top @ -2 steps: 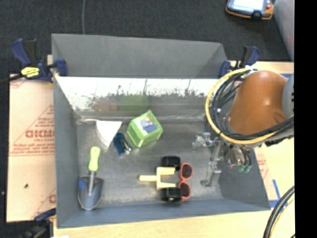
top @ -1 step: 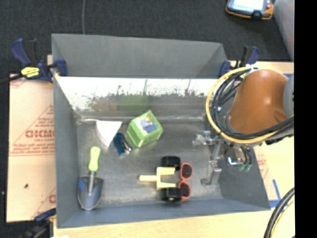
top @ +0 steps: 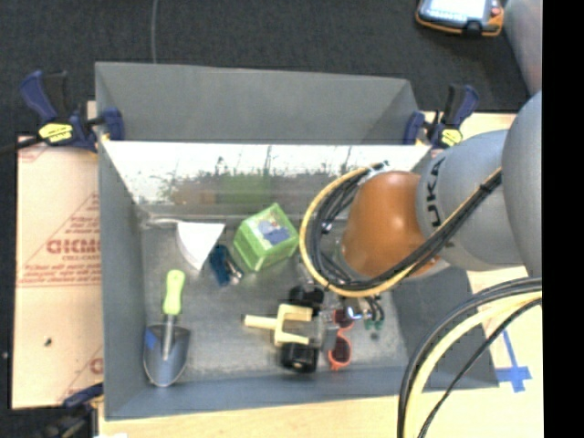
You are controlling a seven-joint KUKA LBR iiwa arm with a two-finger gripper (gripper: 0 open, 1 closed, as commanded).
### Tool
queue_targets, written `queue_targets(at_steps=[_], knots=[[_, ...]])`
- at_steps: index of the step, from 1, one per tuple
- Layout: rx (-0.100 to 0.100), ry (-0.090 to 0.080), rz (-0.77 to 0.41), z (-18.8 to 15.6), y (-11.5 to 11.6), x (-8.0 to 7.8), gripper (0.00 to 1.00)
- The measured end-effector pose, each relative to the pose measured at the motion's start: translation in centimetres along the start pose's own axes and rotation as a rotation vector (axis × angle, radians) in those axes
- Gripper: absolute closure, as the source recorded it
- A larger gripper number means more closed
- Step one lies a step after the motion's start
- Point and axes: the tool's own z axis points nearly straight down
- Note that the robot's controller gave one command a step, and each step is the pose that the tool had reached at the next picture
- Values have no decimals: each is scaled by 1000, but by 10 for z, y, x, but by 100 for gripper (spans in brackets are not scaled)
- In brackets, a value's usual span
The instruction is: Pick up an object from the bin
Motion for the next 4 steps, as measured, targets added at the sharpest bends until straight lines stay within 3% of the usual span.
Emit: queue_targets(at_steps=[1,2,3,4], knots=[[-1,20,2,-19,-10,8,0],[-5,-4,39,-22,10,-5,0],[-1,17,223,9,34,6,0],[-3,-7,91,8,11,-11,100]])
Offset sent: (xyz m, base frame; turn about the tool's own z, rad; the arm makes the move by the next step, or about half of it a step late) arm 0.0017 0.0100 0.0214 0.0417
